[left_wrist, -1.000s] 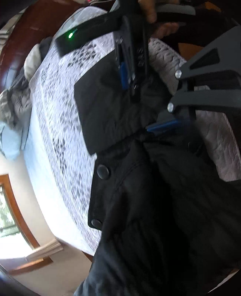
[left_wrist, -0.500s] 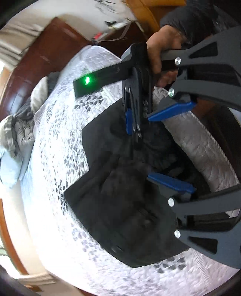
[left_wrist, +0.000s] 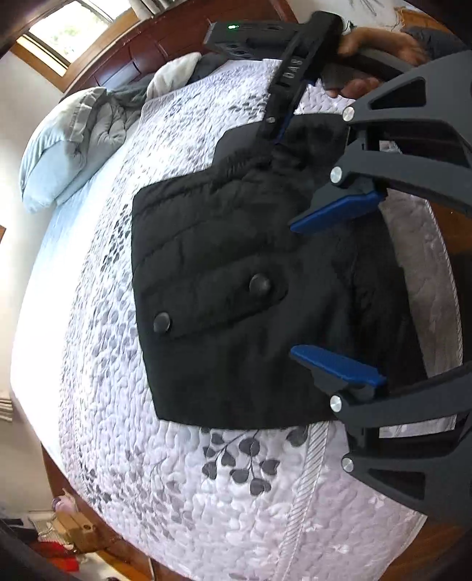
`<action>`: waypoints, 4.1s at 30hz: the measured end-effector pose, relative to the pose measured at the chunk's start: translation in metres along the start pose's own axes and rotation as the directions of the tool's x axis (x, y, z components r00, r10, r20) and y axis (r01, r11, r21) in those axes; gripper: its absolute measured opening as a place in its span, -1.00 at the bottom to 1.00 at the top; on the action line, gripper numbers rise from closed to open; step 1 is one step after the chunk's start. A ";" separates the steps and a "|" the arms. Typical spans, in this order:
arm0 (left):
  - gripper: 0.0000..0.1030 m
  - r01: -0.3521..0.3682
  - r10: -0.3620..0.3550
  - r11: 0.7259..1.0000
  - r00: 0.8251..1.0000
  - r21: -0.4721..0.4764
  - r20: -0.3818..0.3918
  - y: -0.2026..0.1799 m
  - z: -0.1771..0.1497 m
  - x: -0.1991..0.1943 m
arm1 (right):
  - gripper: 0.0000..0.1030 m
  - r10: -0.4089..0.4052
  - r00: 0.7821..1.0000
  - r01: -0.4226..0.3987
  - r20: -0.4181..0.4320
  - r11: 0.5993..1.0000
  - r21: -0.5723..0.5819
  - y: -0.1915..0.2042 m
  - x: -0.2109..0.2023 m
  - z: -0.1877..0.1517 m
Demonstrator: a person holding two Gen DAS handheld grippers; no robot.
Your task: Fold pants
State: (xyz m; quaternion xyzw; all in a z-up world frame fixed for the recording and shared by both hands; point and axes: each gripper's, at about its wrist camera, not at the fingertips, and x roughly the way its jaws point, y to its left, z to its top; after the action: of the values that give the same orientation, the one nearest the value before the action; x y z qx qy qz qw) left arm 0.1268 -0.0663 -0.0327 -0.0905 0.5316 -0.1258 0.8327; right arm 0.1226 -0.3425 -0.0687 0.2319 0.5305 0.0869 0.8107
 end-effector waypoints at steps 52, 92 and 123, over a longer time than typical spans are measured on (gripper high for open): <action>0.66 -0.123 0.125 0.992 0.991 0.033 -0.041 -0.004 -0.010 0.009 | 0.39 -0.095 0.995 0.094 0.016 0.994 0.062 -0.076 -0.058 -0.037; 0.74 -0.118 0.119 0.993 0.989 0.013 -0.083 -0.009 -0.011 0.018 | -0.52 -0.093 0.995 0.094 0.042 0.995 -0.025 -0.061 -0.064 -0.020; 0.76 -0.145 0.153 0.986 0.983 0.077 -0.106 -0.022 -0.014 0.031 | -0.23 -0.188 0.982 0.190 0.022 0.975 -0.115 -0.055 -0.044 -0.040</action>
State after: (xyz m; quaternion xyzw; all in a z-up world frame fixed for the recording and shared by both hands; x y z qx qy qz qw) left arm 0.1237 -0.0967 -0.0595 -0.0146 0.5780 -0.0863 0.8114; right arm 0.0620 -0.3962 -0.0714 0.1333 0.5396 0.0388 0.8304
